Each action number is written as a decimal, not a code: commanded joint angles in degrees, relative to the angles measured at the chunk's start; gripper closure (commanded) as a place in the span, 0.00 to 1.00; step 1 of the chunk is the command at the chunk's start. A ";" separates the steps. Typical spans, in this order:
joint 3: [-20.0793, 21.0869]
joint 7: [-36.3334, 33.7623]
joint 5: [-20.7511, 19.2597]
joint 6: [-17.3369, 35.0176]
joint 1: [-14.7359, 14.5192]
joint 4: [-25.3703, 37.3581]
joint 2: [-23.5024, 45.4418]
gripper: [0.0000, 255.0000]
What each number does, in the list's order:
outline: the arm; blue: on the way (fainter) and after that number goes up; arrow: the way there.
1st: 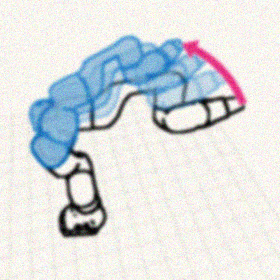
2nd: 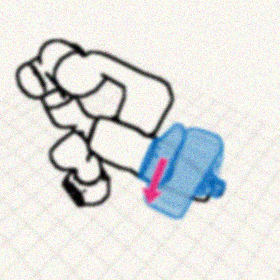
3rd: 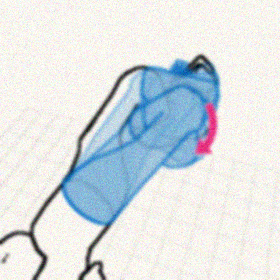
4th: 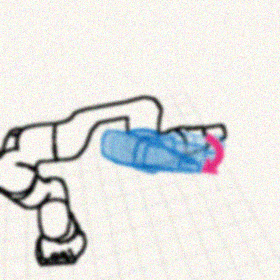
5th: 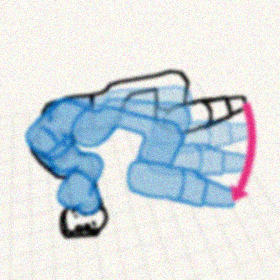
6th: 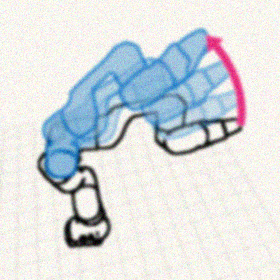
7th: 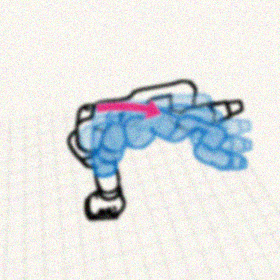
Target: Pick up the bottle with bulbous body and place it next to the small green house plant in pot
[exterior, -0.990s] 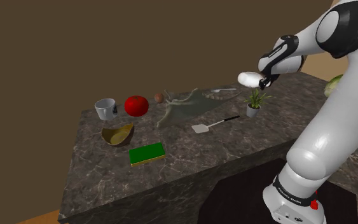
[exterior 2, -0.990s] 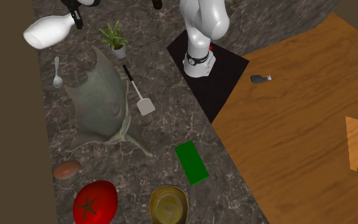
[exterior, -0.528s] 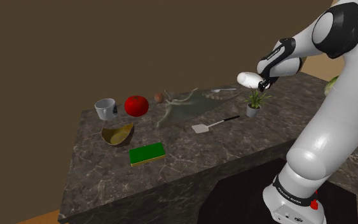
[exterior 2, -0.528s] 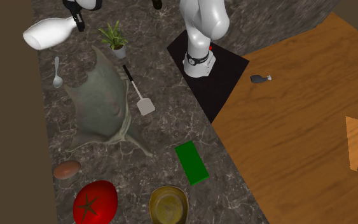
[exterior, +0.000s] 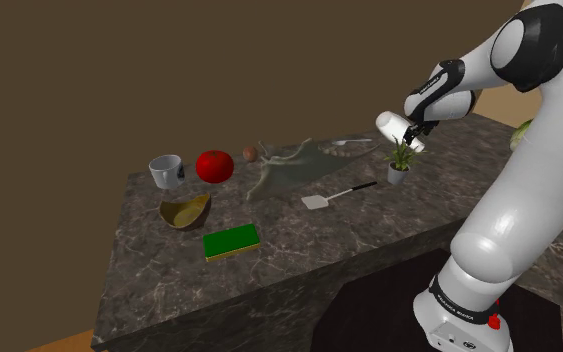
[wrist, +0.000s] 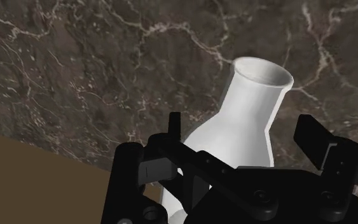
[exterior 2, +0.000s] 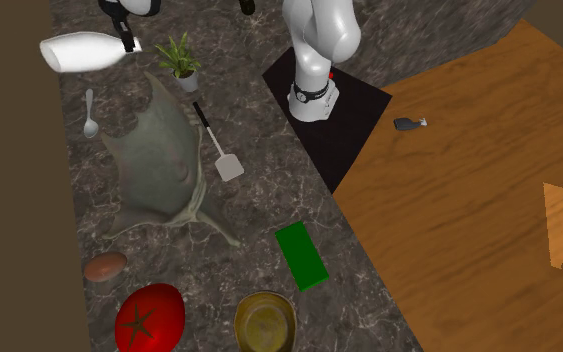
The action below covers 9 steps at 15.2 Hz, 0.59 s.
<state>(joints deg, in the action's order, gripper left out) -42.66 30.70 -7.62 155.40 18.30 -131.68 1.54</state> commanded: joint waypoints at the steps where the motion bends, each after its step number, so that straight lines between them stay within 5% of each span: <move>1: 0.00 0.00 0.00 0.00 0.00 0.00 0.00 0.00; 5: 1.09 -7.15 -10.23 -7.42 0.02 -0.40 -9.27 0.00; 9: 1.31 -7.11 -10.17 -7.40 0.25 -0.40 -9.24 0.00</move>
<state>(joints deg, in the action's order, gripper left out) -41.42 23.73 -17.64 148.11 18.53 -132.07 -7.58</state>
